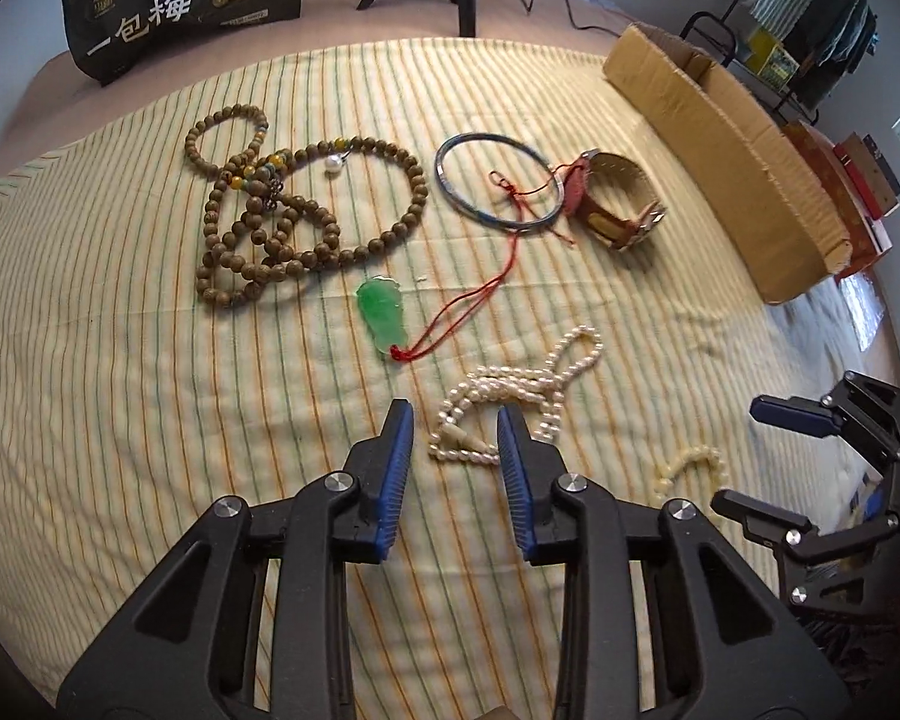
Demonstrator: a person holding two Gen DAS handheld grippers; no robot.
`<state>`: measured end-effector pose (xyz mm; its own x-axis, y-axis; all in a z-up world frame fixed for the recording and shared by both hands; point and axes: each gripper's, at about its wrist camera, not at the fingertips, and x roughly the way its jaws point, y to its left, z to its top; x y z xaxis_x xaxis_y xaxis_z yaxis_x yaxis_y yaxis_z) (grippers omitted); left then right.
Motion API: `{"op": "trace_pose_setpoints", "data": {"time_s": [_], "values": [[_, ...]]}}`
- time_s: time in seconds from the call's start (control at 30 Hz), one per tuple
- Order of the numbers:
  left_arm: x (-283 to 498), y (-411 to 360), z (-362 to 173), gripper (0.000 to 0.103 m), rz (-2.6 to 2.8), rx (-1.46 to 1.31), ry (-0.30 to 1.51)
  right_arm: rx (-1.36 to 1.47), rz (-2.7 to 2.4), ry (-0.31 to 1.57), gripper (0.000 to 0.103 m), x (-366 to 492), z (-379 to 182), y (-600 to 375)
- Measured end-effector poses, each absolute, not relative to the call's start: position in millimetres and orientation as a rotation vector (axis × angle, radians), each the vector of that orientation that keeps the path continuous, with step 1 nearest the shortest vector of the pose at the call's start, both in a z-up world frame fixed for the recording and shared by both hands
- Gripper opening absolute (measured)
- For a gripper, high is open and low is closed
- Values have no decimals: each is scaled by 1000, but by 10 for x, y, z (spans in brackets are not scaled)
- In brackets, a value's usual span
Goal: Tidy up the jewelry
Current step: 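Grasp the white pearl necklace with the left tool while the right tool grasps the cream bead bracelet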
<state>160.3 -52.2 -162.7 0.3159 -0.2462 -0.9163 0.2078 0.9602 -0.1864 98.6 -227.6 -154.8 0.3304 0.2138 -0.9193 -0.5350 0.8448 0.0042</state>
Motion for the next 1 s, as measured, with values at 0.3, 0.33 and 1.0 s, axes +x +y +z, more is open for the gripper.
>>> {"op": "trace_pose_setpoints", "data": {"time_s": [0.3, 0.33, 1.0], "values": [[1666, -516, -1738, 21, -301, -17, 1217, -326, 506, 1165, 56, 1060, -1647, -2247], [1652, -519, -1731, 20, -300, -16, 1216, -327, 505, 1167, 56, 1067, -1656, -2242], [1661, -429, -1404, 1, -312, -131, 1144, -239, 550, 1164, 5, 1092, -1588, -2303]]}}
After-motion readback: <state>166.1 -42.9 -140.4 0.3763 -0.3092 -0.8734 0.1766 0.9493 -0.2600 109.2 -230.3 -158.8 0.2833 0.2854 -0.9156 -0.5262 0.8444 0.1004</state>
